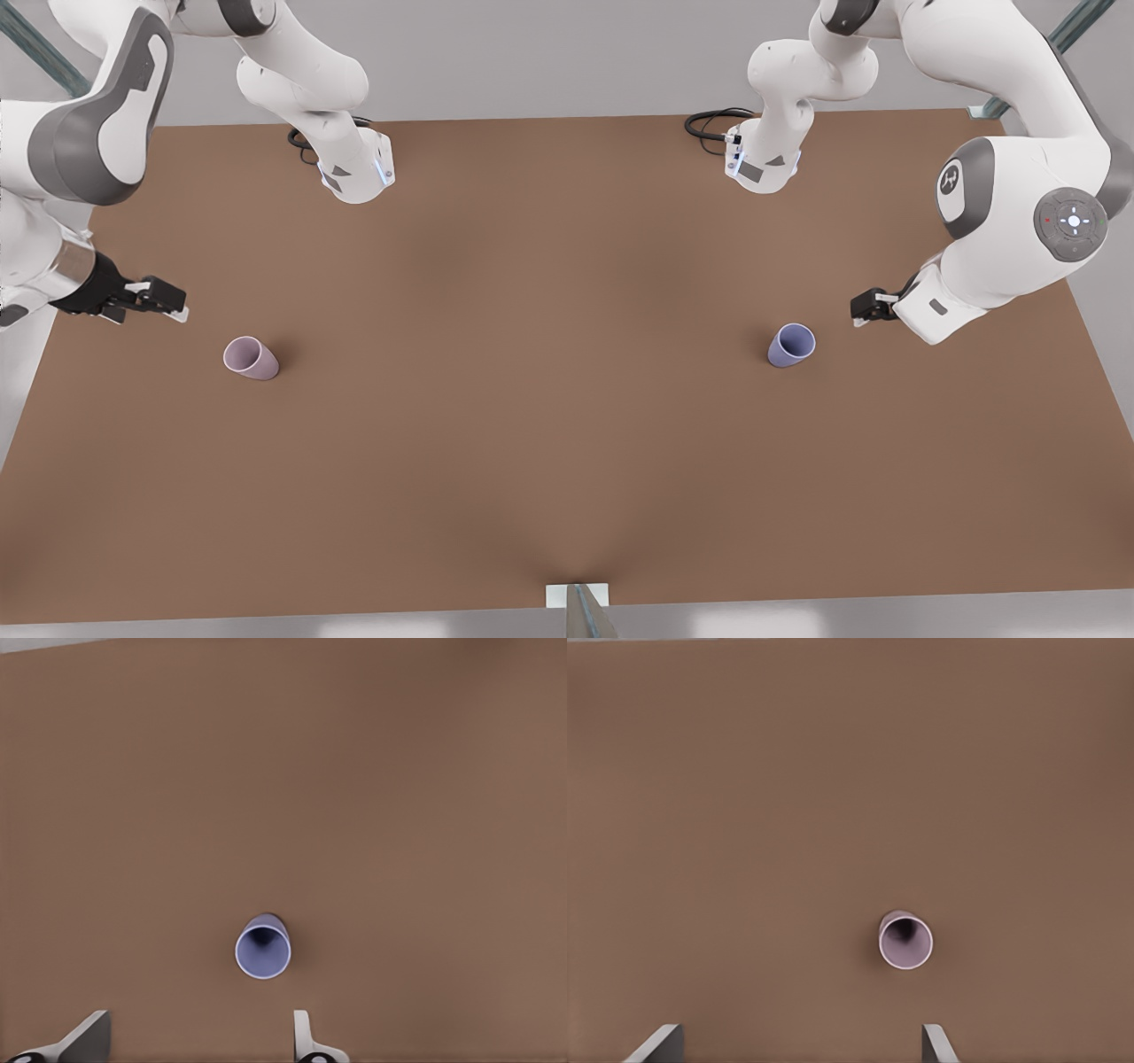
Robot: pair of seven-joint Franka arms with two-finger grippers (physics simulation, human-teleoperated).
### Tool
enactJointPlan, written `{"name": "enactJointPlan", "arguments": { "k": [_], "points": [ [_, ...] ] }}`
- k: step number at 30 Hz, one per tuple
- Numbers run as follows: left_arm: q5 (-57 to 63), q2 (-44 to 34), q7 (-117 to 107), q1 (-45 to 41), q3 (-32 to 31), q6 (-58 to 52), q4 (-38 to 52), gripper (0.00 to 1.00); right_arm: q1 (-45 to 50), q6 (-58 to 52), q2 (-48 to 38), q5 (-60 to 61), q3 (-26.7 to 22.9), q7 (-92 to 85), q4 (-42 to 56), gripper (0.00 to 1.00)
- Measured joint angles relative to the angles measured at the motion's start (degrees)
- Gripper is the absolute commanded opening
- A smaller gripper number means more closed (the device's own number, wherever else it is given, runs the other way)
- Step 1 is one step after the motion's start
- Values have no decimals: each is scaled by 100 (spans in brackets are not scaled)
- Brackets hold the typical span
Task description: Stack the cups, with the pink cup at the bottom and the purple cup at the top
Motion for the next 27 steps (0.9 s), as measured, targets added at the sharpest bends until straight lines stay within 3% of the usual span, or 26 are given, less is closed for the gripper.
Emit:
{"name": "enactJointPlan", "arguments": {
  "k": [6,14,20,27],
  "points": [
    [4,14,78,-9,0,-40,-35,100,41,334,-287,38,-85,-77,-990,100],
    [-32,133,143,-7,6,-3,-80,100,-32,984,317,158,-856,-574,-1330,100],
    [-38,228,175,-9,9,-10,-81,100,-221,2139,423,166,-969,-1122,-2740,100],
    [-40,296,202,-2,9,-23,-84,100,-156,3489,842,142,-1147,-1702,-3402,100]
  ]
}}
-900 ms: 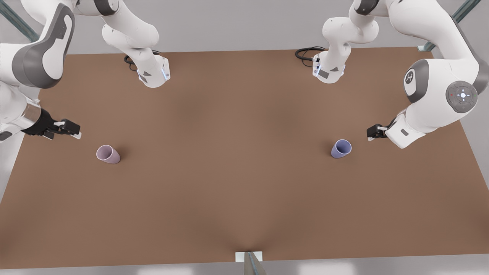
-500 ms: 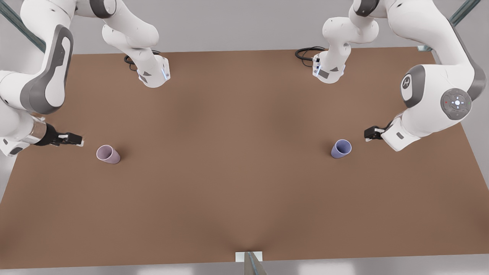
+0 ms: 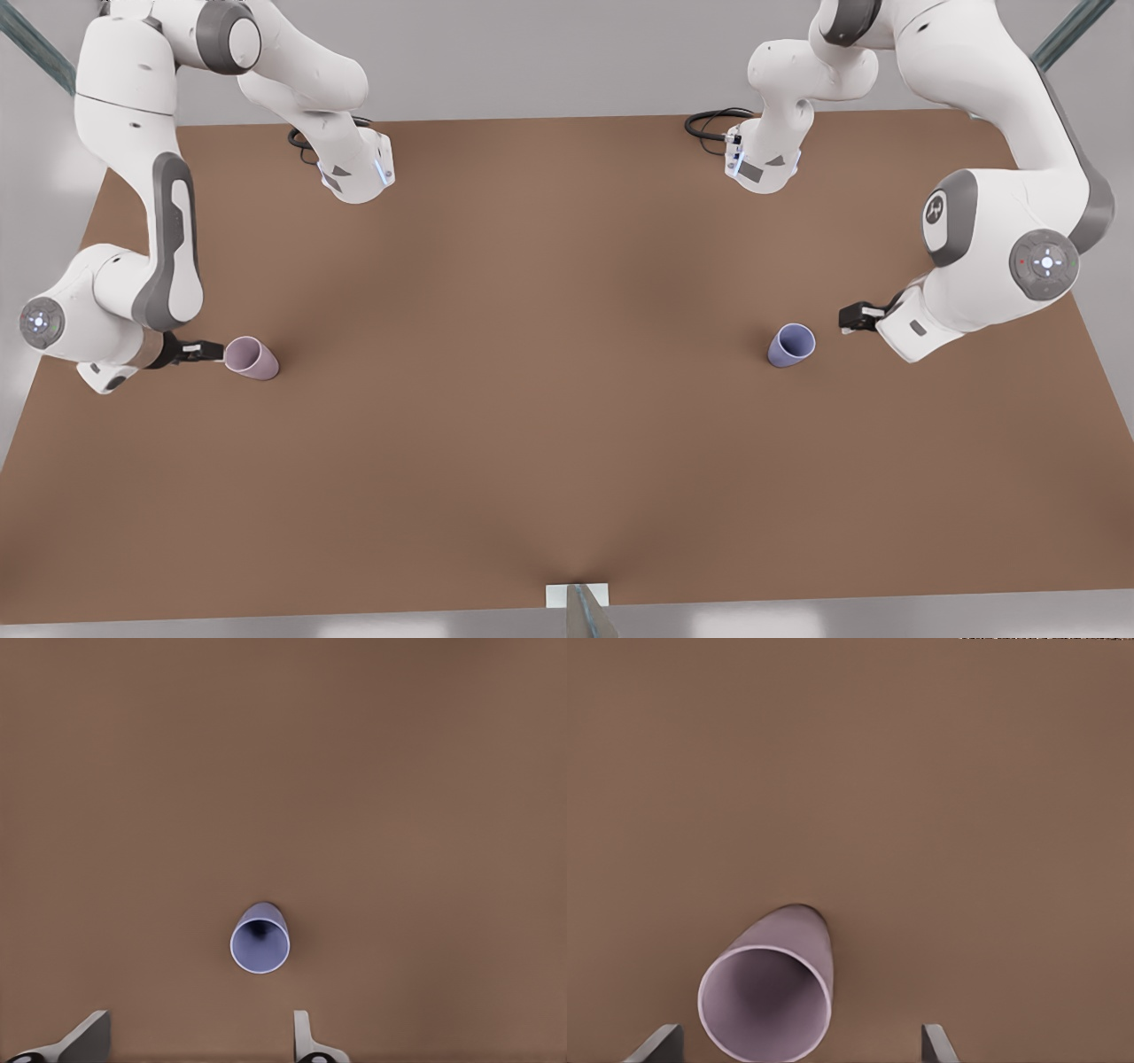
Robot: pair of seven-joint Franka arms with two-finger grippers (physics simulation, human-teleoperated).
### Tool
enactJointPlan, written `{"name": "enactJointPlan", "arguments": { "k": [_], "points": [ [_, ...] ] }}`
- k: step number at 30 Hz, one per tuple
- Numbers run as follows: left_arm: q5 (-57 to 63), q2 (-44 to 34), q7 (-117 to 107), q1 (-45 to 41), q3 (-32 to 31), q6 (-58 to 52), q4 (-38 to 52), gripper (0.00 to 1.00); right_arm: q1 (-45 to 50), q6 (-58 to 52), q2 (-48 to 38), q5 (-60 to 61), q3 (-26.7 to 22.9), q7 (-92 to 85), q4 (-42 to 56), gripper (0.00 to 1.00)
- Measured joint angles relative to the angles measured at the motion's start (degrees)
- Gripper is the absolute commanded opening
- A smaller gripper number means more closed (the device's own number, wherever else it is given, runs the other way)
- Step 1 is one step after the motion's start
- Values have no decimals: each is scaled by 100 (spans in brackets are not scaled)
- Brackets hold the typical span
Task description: Stack the cups, with the pink cup at the bottom and the purple cup at the top
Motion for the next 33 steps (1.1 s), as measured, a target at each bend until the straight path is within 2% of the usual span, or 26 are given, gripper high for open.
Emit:
{"name": "enactJointPlan", "arguments": {
  "k": [13,15,18,20,21,23,27,29,33],
  "points": [
    [1,54,32,2,0,-13,-34,100,-6,1756,97,-41,-22,-856,-1121,99],
    [1,80,36,2,0,-14,-39,100,0,1921,134,-35,-22,-943,-1193,94],
    [1,96,42,2,0,-19,-40,100,-3,2085,173,-5,-23,-1053,-1240,80],
    [1,97,45,2,0,-30,-40,100,-14,2172,184,25,-23,-1114,-1276,78],
    [1,98,46,2,0,-35,-40,100,-30,2220,185,75,-23,-1144,-1320,72],
    [0,101,49,2,0,-43,-40,100,-24,2287,185,157,-23,-1198,-1359,71],
    [-1,133,53,6,4,-51,-40,100,-3,2353,214,248,-17,-1288,-1372,51],
    [-1,140,55,11,7,-54,-40,100,5,2369,230,276,-15,-1326,-1373,38],
    [0,161,59,9,23,-58,-40,100,15,2375,243,344,-14,-1393,-1370,21]
  ]
}}
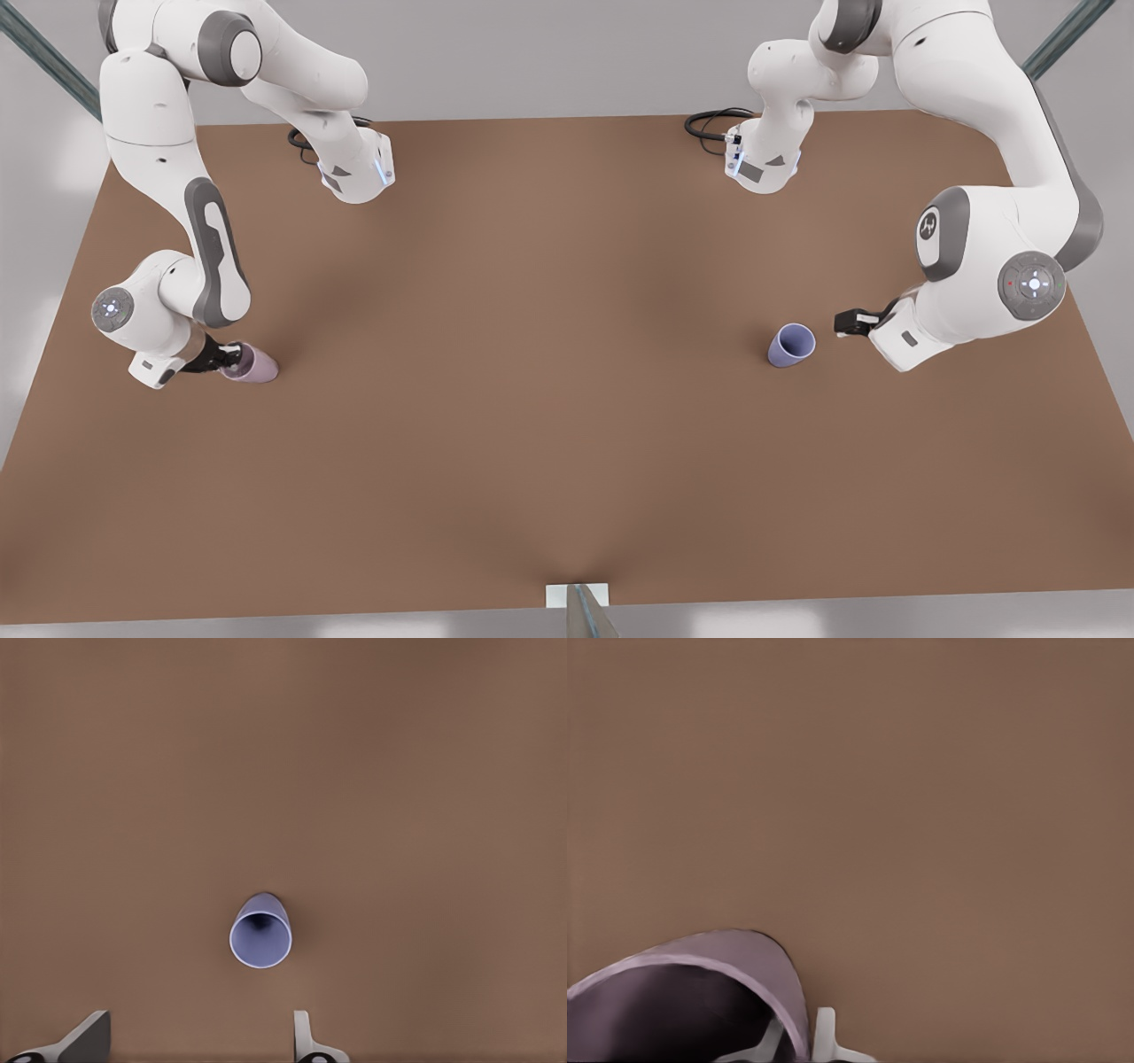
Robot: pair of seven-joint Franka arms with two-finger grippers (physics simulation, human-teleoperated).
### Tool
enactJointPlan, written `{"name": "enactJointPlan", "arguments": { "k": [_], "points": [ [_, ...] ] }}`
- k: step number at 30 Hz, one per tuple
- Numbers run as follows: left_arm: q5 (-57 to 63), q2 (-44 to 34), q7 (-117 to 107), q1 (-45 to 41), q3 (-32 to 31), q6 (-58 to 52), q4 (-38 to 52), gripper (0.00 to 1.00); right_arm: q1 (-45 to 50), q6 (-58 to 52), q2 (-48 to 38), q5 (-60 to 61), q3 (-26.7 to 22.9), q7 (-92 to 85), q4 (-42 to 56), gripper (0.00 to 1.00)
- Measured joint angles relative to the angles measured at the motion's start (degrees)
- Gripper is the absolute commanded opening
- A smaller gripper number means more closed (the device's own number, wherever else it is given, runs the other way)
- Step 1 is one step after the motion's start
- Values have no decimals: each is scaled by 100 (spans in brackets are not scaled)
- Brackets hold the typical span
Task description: Stack the cups, with the pink cup at the bottom and the purple cup at the top
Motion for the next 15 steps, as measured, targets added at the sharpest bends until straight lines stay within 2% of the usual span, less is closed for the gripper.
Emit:
{"name": "enactJointPlan", "arguments": {
  "k": [7,10,15],
  "points": [
    [0,1,7,-5,12,-10,3,100,234,-239,-323,36,37,-43,116,21],
    [0,-8,9,-7,13,-27,1,100,506,-545,-633,34,389,108,296,21],
    [-4,-2,12,-7,13,-35,0,100,1816,-1120,-834,35,1308,997,888,21]
  ]
}}
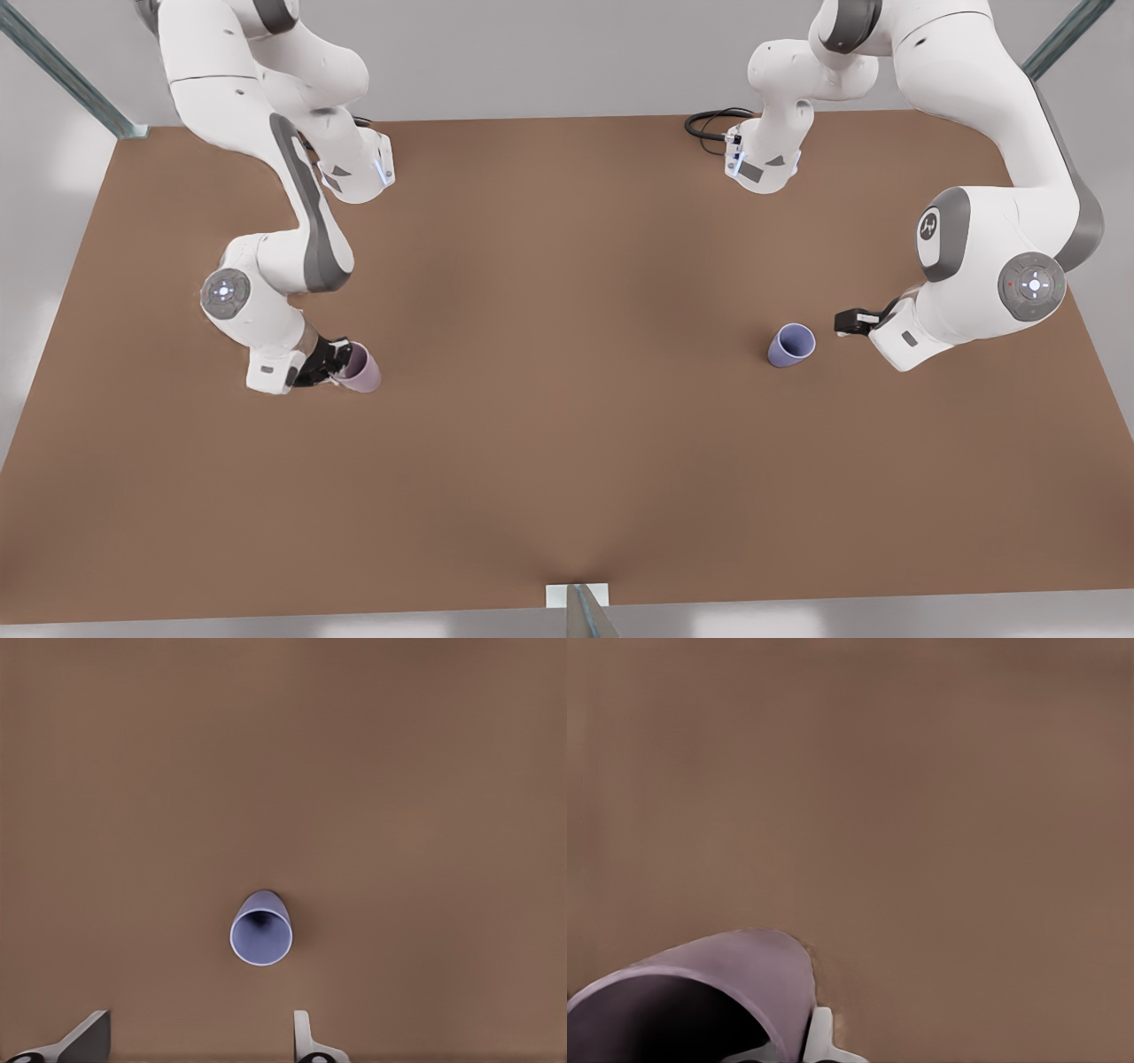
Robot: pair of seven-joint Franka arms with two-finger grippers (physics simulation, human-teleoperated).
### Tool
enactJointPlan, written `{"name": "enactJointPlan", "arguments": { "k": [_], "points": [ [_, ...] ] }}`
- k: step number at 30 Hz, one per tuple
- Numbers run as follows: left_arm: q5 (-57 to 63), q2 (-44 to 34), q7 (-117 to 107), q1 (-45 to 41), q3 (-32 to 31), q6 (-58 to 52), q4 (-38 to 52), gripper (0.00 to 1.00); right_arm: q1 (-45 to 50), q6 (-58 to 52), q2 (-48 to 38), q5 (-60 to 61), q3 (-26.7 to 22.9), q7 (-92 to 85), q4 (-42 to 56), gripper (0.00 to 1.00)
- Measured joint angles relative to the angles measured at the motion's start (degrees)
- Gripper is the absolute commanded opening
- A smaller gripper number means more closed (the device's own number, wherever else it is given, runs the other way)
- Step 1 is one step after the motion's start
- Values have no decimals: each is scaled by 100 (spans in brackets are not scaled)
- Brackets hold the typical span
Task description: Stack the cups, with the pink cup at the bottom and the purple cup at the top
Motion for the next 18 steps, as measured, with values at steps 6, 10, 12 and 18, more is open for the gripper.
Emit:
{"name": "enactJointPlan", "arguments": {
  "k": [6,10,12,18],
  "points": [
    [-5,7,4,-3,1,50,-114,100,1928,-689,2205,-79,338,1812,3267,21],
    [-30,-158,18,-2,71,544,-1049,100,2759,-1067,3762,-232,192,3103,5135,21],
    [-59,-258,32,-4,112,864,-1479,100,3027,-1186,4174,-289,73,3689,5514,21],
    [-427,-511,282,10,505,2282,-3107,100,3256,-1372,4419,-332,-119,5117,5677,21]
  ]
}}
